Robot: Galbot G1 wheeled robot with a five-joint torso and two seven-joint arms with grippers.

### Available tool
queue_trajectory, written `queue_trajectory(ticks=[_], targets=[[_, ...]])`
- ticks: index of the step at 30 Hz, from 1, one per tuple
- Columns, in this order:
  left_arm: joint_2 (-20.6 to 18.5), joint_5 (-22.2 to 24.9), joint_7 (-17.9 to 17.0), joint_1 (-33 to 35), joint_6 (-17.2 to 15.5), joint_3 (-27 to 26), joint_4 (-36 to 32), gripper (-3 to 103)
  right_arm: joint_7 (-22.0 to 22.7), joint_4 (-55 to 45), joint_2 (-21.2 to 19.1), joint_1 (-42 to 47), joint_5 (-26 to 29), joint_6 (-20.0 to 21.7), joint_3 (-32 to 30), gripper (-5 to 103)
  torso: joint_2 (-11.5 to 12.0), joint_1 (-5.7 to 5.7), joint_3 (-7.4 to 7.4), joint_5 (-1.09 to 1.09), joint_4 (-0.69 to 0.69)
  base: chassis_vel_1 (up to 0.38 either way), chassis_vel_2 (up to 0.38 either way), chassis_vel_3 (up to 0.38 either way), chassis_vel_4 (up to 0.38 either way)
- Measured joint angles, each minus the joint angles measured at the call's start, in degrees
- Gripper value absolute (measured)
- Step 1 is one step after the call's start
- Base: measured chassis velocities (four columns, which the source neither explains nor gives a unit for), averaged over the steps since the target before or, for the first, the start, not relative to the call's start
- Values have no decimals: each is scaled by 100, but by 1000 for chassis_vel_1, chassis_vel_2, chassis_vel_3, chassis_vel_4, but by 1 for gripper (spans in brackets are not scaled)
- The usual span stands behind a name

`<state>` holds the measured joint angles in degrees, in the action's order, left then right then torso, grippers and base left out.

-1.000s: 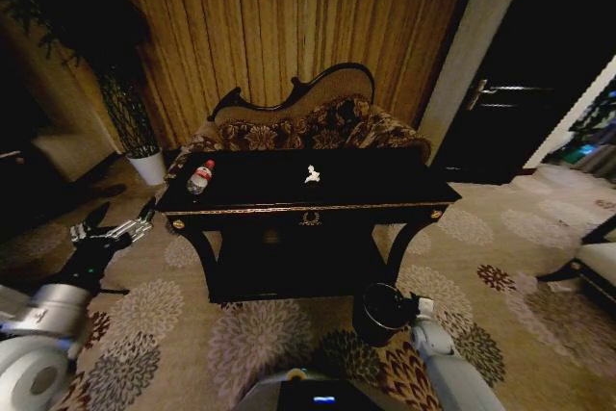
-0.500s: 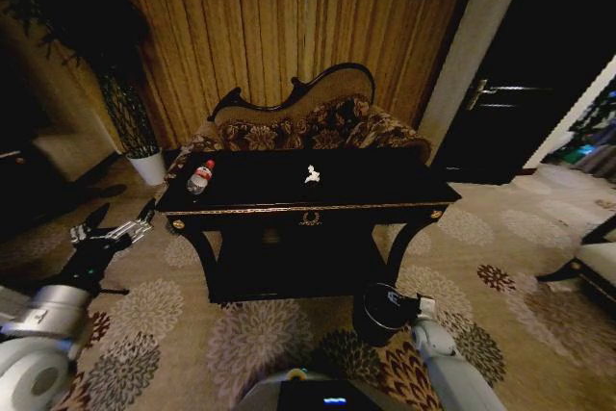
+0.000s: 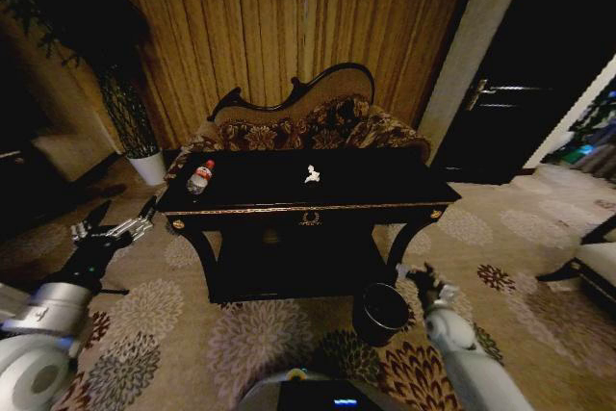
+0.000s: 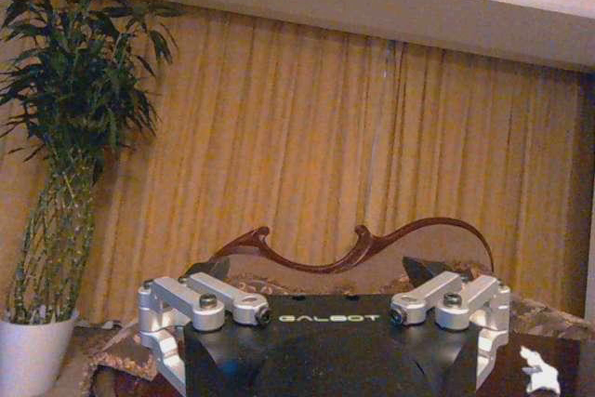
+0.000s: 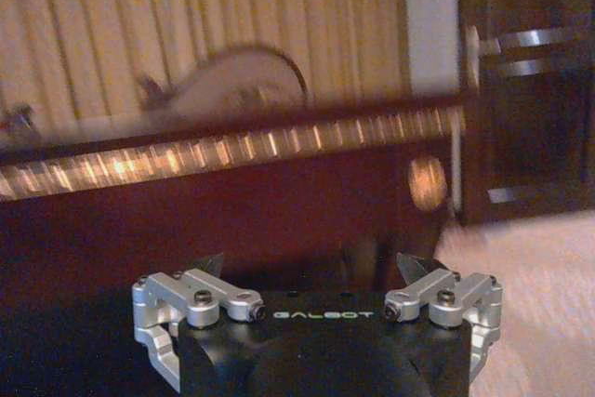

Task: Move to the front of the table and place the trash on the table into the trash bin.

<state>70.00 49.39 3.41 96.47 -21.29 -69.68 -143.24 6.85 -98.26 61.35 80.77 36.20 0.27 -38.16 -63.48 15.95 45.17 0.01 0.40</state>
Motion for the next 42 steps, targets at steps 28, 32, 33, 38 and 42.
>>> queue_trajectory(ticks=[28, 32, 33, 38, 42], targets=[[-3, 168, 23, 74, 16, -175, 0, 100, 276, -3343, -595, 590, 114, 1191, -170, 100, 0, 0, -1, -1, 1, 0, 0, 0, 0], [3, 161, 21, 74, 9, -168, 0, 100, 302, -3440, -525, 626, 116, 1189, -167, 100, 0, 0, -1, -1, 2, 0, 0, 0, 0], [13, 159, 19, 81, 3, -167, 0, 100, 307, -3491, -505, 647, 114, 1184, -170, 100, 0, 0, -1, 0, 1, 0, 0, 0, 0], [27, 33, 0, 89, -87, -167, 0, 100, 311, -3561, -518, 657, 108, 1171, -185, 100, 0, -1, -1, 0, 1, -44, 45, 45, -52], [20, -44, -32, 91, -160, -168, 0, 100, 311, -3567, -521, 646, 87, 1165, -164, 100, -1, -1, -1, 0, 1, -100, 113, 79, -101]])
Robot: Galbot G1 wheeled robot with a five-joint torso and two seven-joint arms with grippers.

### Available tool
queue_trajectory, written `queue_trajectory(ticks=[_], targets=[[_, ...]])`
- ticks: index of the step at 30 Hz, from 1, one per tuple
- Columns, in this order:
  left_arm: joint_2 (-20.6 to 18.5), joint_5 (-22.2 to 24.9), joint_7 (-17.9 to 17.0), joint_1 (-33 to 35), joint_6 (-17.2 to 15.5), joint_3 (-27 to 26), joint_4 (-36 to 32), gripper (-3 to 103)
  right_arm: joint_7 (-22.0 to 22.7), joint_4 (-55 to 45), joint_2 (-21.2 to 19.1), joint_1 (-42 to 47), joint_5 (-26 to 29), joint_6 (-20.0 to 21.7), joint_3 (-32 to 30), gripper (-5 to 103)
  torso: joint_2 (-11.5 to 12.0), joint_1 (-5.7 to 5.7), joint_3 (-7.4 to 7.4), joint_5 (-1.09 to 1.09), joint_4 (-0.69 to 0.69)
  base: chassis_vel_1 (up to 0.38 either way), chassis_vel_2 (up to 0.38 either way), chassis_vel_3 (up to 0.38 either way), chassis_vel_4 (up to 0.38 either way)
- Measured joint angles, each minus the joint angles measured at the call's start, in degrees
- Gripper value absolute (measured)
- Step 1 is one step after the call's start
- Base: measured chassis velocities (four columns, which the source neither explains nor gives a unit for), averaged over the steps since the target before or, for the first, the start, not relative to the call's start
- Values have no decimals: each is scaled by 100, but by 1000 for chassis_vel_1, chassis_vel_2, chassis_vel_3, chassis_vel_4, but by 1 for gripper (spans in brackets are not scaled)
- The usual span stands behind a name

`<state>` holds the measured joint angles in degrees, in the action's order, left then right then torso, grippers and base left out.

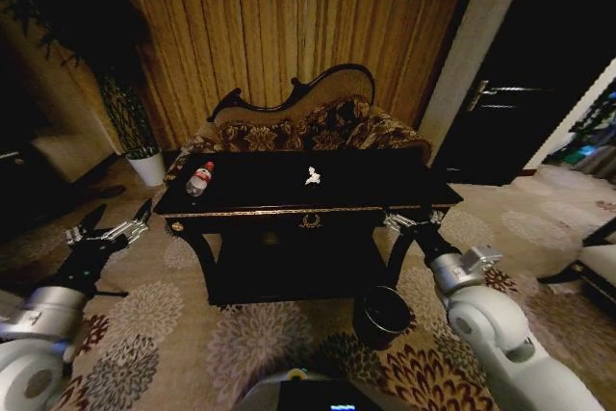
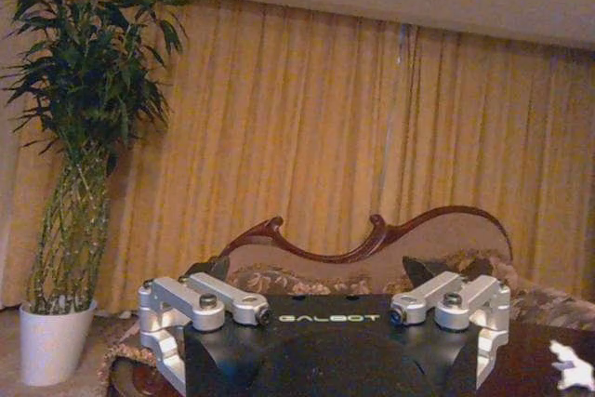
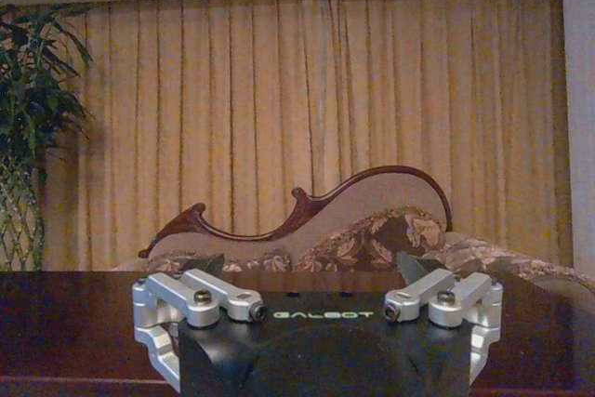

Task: Move to the front of the table and place the trash on the table into the trash bin.

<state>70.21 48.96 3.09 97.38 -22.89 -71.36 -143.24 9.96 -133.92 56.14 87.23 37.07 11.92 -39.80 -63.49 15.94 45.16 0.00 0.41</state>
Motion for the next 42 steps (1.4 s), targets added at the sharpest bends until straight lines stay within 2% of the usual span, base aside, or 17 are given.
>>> queue_trajectory(ticks=[10, 20, 24, 42], targets=[[-23, -516, -30, 20, -184, 21, 0, 100, 1, 63, -10, -23, -144, -16, 19, 100, 2, 2, 2, 0, 0, -123, 110, 117, -110], [-3, -513, -42, 17, -187, -3, 0, 100, 0, 16, -77, -4, -161, -12, 96, 100, 0, 0, 0, 0, 0, -22, 23, 28, -22], [33, -379, -44, 39, -184, -31, 0, 100, -4, 1, -108, 2, -158, -11, 119, 100, 0, 0, 0, 0, 0, -10, 17, 19, -12], [37, -325, -42, 27, -133, -30, 0, 100, 6, -42, -92, 52, -182, -56, 212, 100, 3, 5, 2, 0, 0, -106, 107, 105, -113]])
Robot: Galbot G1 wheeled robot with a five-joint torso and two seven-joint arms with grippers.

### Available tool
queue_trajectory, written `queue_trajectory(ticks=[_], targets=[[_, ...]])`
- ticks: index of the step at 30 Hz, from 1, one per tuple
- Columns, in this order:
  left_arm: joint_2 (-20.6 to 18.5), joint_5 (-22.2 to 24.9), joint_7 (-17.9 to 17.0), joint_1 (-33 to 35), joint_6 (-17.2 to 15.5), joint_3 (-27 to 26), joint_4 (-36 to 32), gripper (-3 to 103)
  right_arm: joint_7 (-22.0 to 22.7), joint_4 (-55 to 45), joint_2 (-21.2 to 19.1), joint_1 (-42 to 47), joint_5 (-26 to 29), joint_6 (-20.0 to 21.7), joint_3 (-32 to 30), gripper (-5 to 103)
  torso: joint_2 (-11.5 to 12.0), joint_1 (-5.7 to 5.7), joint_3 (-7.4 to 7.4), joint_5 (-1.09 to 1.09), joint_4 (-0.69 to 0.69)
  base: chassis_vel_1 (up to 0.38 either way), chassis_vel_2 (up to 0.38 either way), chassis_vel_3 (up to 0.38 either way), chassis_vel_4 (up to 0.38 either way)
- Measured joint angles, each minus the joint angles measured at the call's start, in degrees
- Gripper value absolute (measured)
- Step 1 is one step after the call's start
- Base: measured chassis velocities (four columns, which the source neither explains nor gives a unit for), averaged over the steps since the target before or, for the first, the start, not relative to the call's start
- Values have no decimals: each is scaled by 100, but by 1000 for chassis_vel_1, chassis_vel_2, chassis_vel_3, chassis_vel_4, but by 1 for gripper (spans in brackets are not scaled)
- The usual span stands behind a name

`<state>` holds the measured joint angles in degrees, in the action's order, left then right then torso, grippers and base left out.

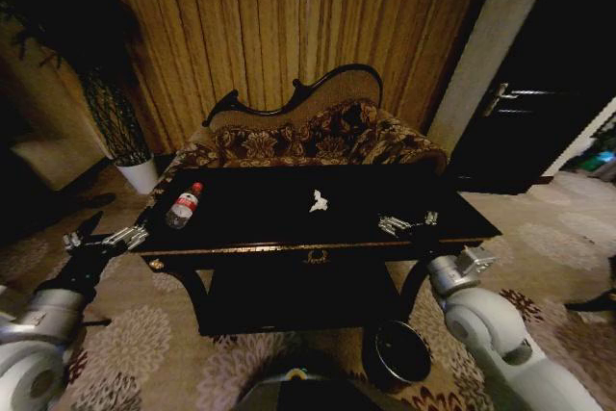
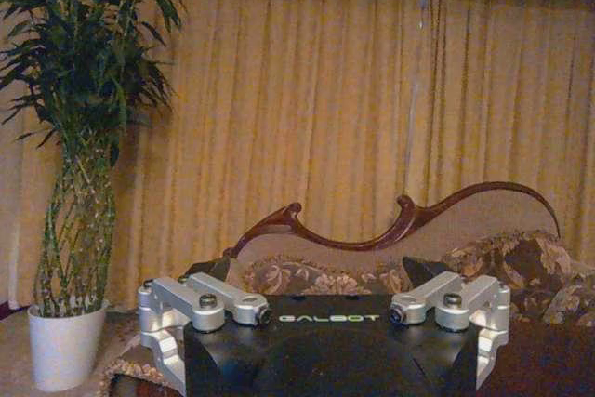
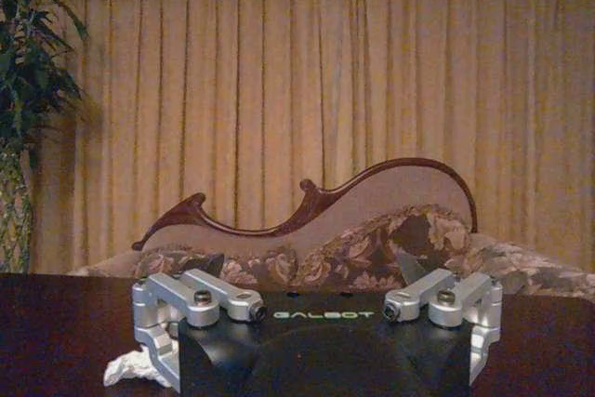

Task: Move to the front of the table and place the trash on the table into the trash bin.

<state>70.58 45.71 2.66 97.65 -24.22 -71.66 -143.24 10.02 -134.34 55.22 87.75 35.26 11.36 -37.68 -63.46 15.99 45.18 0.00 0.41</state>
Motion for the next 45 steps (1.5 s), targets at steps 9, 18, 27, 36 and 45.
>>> queue_trajectory(ticks=[9, 18, 27, 36, 45], targets=[[97, 4, 9, 46, 6, -74, 0, 100, 5, 107, -489, -340, 657, 239, 233, 100, -4, -7, -3, 0, 0, -5, 3, 3, -6], [233, 8, 22, 165, 85, -294, 0, 100, 320, 696, -1278, -1436, 1594, 824, 988, 100, -2, -4, -1, 0, 0, 0, 0, 0, 0], [408, -8, 31, 257, 122, -422, 0, 100, 1202, 721, -1517, -2760, 2198, 2134, 1973, 100, -2, -4, -1, 1, 0, 0, 0, 0, 0], [518, -13, 118, 394, 195, -590, 0, 100, 1375, 1163, -1337, -3867, 2363, 2021, 3011, 100, -2, -4, -1, 0, 0, 0, 0, 0, 0], [533, -15, 142, 402, 225, -598, 0, 100, 1265, 1321, -1194, -4469, 2758, 1924, 3807, 100, -2, -4, -2, 1, 1, 0, 0, 0, 0]])
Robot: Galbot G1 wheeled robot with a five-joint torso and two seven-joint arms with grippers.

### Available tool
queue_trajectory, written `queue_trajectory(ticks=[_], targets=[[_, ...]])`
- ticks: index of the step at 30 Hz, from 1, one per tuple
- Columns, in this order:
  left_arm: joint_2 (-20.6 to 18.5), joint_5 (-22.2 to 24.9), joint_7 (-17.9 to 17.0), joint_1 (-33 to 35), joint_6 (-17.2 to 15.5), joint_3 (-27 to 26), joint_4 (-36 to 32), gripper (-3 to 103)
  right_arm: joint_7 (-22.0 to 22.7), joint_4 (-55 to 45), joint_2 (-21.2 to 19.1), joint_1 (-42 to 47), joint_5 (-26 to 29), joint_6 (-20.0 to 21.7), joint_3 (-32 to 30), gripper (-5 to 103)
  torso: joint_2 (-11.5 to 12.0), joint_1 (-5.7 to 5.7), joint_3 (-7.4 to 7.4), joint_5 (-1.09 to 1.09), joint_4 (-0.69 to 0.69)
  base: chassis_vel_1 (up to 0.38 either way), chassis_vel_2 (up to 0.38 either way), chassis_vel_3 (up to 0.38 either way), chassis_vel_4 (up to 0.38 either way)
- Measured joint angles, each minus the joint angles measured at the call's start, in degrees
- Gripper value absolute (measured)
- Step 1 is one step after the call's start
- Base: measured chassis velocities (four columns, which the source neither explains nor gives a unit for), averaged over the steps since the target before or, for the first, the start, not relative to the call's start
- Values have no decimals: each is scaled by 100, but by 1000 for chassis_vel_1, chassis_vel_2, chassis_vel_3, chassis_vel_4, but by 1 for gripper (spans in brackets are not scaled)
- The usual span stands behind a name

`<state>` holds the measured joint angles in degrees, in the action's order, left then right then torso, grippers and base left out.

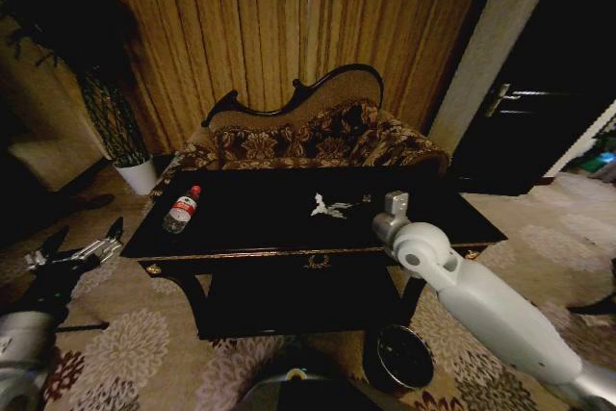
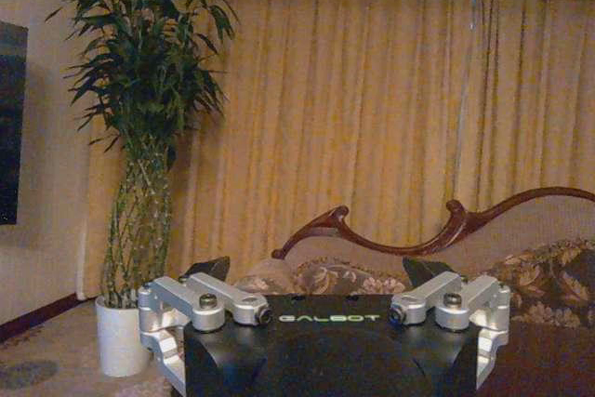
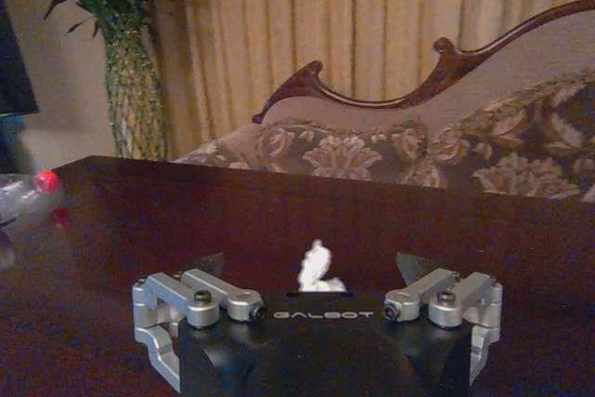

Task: Move to the front of the table and place the trash on the table into the trash bin.

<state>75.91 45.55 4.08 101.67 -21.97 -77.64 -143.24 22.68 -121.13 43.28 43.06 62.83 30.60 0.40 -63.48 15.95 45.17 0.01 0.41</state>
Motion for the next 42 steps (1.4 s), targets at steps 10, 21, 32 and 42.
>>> queue_trajectory(ticks=[10, 21, 32, 42], targets=[[0, -3, -2, 6, -1, -30, 0, 100, 69, 422, 311, -564, 2, -24, 511, 100, 0, 0, 0, 0, -1, 0, 0, 0, 0], [17, 5, -2, 4, -1, -63, 0, 100, 120, 565, 427, -646, -49, -14, 646, 100, 0, 0, 0, 0, 0, 0, 0, 0, 0], [12, 11, 6, 12, 3, -106, 0, 100, 238, 616, 505, -517, -68, 18, 624, 100, 0, 0, 0, -1, 0, 0, 0, 0, 0], [7, 22, 21, 25, 16, -132, 0, 100, 284, 847, 625, -515, -149, 27, 655, 100, 0, 0, 0, -1, -1, 0, 0, 0, 0]])
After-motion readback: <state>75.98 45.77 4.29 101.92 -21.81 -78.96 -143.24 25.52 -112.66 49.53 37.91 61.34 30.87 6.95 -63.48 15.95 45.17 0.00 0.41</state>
